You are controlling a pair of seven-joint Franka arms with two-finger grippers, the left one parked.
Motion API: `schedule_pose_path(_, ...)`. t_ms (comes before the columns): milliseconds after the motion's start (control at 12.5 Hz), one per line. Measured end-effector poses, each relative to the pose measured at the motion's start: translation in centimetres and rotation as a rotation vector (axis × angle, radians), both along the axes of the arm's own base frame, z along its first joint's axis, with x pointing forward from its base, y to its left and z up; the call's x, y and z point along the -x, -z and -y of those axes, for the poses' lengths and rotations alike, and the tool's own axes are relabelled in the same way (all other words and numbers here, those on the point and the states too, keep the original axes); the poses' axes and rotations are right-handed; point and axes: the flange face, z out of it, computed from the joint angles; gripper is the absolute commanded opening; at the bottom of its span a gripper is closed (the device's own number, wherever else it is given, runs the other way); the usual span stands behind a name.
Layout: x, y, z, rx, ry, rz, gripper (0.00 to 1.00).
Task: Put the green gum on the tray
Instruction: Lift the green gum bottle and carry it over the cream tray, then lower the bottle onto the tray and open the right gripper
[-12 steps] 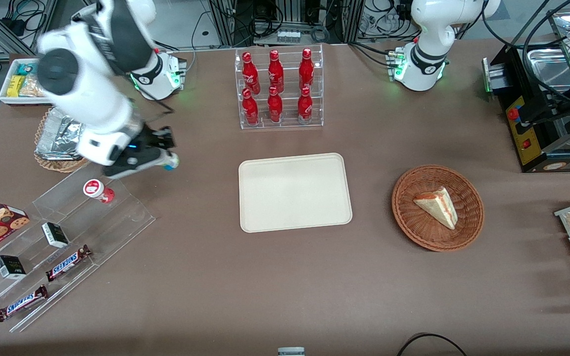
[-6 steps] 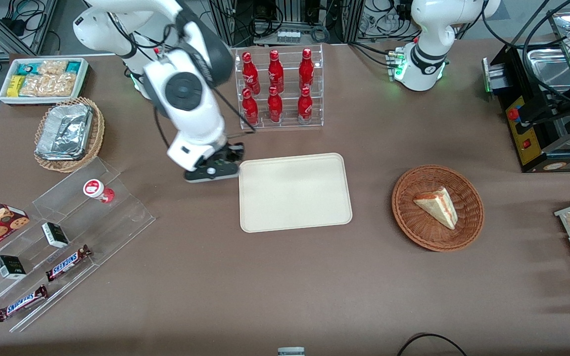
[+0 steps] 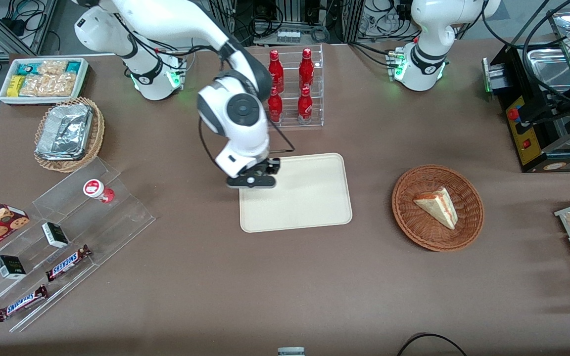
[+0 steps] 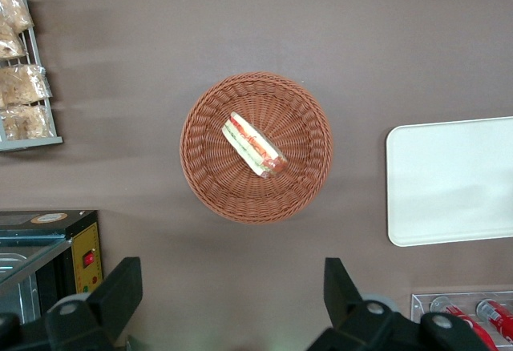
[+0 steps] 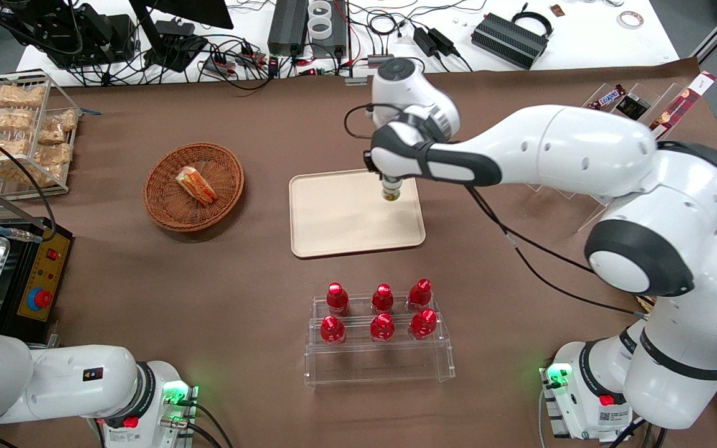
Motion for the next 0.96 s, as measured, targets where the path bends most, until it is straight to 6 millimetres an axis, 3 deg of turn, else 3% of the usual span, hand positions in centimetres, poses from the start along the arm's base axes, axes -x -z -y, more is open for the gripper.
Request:
schedule_pose_path(240, 1.9, 3.5, -4.5, 0.005, 0.015, 0.014, 0.0)
schedule_pose_path(640, 1.3, 6.9, -5.4, -0.005, 0.02, 0.039, 0.0)
schedule_pose_path(960, 1.5, 7.6, -6.4, -0.019, 0.009, 0.055, 0.0)
